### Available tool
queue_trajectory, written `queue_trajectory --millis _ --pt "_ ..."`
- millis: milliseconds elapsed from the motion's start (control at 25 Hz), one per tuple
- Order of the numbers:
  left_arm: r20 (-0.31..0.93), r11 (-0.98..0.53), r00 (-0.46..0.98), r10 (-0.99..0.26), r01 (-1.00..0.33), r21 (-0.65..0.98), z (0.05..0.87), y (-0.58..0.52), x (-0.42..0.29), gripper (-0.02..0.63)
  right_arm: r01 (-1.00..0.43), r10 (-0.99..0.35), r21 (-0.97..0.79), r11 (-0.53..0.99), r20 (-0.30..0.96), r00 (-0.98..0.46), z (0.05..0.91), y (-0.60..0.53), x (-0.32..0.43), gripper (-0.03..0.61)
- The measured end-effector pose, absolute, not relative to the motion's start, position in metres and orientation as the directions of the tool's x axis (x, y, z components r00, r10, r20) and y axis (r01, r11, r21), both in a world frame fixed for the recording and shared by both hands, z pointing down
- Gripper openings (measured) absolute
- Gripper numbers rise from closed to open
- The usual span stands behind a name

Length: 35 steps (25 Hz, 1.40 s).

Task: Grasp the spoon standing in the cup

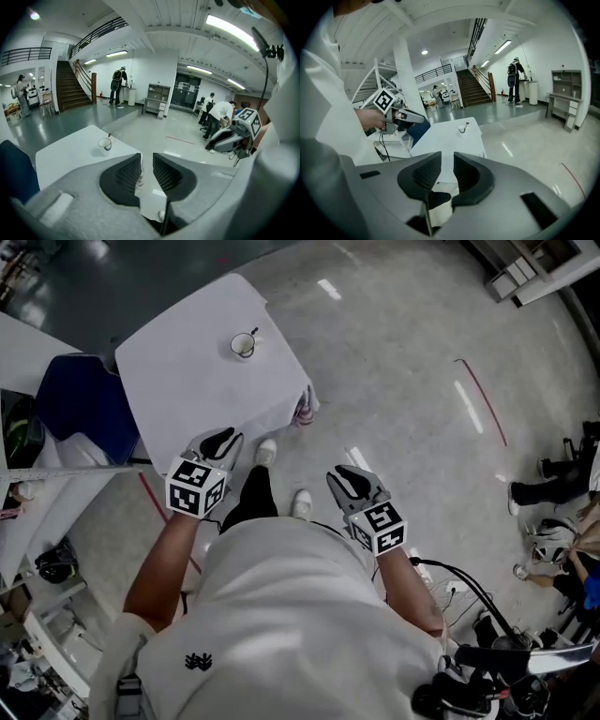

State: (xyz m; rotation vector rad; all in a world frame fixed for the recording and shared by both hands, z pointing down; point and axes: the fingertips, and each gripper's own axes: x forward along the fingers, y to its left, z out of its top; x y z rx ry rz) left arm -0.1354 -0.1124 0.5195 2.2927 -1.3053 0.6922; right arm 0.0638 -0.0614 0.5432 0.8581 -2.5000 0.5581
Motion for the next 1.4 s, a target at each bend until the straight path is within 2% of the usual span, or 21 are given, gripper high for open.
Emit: queue_trajectory --millis 360,640,960,1320,1360,1400 --pt "0.655 -0.545 0.439 -0.614 -0.837 0.050 0.558 -0.276 -0.174 0.121 -0.787 -0.584 -0.209 0.581 0.566 -0.582 0.528 -0.145 0.065 0.087" --pt "0.720 -0.558 0.384 -0.579 -0.830 -0.006 0.605 -0.388 -0.196 0.161 -0.860 -0.625 -0.232 0.455 0.604 -0.494 0.533 -0.191 0.061 0.087" --pt "0.804 -0.615 0.318 -0.503 -0.785 -0.075 0.667 -0.451 -0.192 0.184 -0.915 -0.648 -0.236 0.327 0.649 -0.399 0.536 -0.204 0.072 0.087" --pt "0.860 -0.618 0.236 -0.452 -0.778 -0.112 0.709 -0.467 -0.200 0.174 -0.939 -0.656 -0.237 0.248 0.672 -0.343 0.537 -0.200 0.078 0.083" --pt "0.861 -0.618 0.232 -0.453 -0.778 -0.116 0.709 -0.468 -0.199 0.150 -0.940 -0.657 -0.237 0.245 0.672 -0.341 0.538 -0.199 0.079 0.082" --pt "0.859 -0.616 0.226 -0.459 -0.778 -0.125 0.709 -0.469 -0.198 0.097 -0.941 -0.658 -0.237 0.243 0.673 -0.339 0.539 -0.199 0.081 0.080"
